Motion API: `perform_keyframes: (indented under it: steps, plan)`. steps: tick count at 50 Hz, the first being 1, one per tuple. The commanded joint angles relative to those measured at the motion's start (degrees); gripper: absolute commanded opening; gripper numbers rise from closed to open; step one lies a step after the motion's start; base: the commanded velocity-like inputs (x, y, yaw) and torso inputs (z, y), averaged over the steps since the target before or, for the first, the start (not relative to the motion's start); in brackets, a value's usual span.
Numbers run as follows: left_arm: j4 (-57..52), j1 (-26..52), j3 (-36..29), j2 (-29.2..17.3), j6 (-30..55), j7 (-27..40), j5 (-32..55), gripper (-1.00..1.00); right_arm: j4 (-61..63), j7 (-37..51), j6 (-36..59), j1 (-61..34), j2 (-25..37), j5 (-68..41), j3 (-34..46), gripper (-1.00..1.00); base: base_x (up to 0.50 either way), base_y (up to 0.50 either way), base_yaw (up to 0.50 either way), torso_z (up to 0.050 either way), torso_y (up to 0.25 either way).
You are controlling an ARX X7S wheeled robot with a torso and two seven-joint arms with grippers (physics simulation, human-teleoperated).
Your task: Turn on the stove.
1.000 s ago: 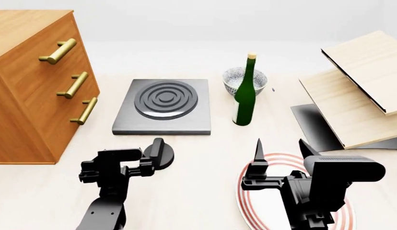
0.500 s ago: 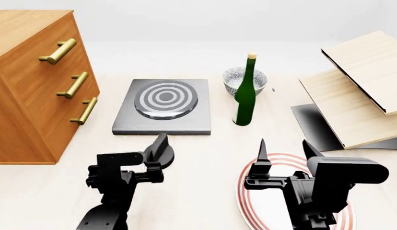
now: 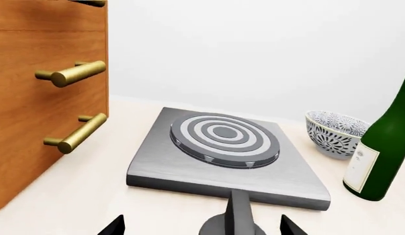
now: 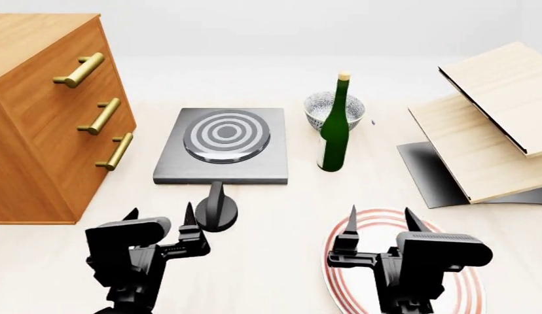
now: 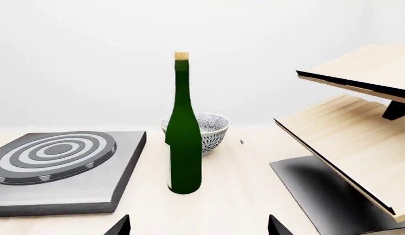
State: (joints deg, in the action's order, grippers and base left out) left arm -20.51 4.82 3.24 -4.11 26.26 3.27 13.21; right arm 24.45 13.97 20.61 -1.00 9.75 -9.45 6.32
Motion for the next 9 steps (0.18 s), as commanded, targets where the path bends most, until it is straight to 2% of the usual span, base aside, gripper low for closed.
perform_keyframes:
  steps: [1,5,6,9]
  plan:
    - [12.45,-4.43,-2.77,2.01,-15.81,1.05,-3.96,1.00,-15.37,0.32,-15.92,1.48,-1.46,4.69,3.64,1.00,0.00,0.00,0.00,0.000,0.000]
    - [17.94,-4.22,-4.61,1.96,-18.78,0.77,-4.06,1.00,-19.66,-1.24,-18.11,1.23,-2.26,2.39,4.16,1.00,0.00,0.00,0.00,0.000,0.000]
    - [18.64,-3.86,-5.22,1.62,-15.74,-0.83,-2.12,1.00,-21.70,-1.89,-18.20,0.51,-2.76,0.82,3.80,1.00,0.00,0.00,0.00,0.000,0.000]
    - [21.28,-2.59,-5.76,1.27,-14.60,-0.86,-1.57,1.00,-23.92,-2.06,-18.91,0.00,-2.75,1.21,4.44,1.00,0.00,0.00,0.00,0.000,0.000]
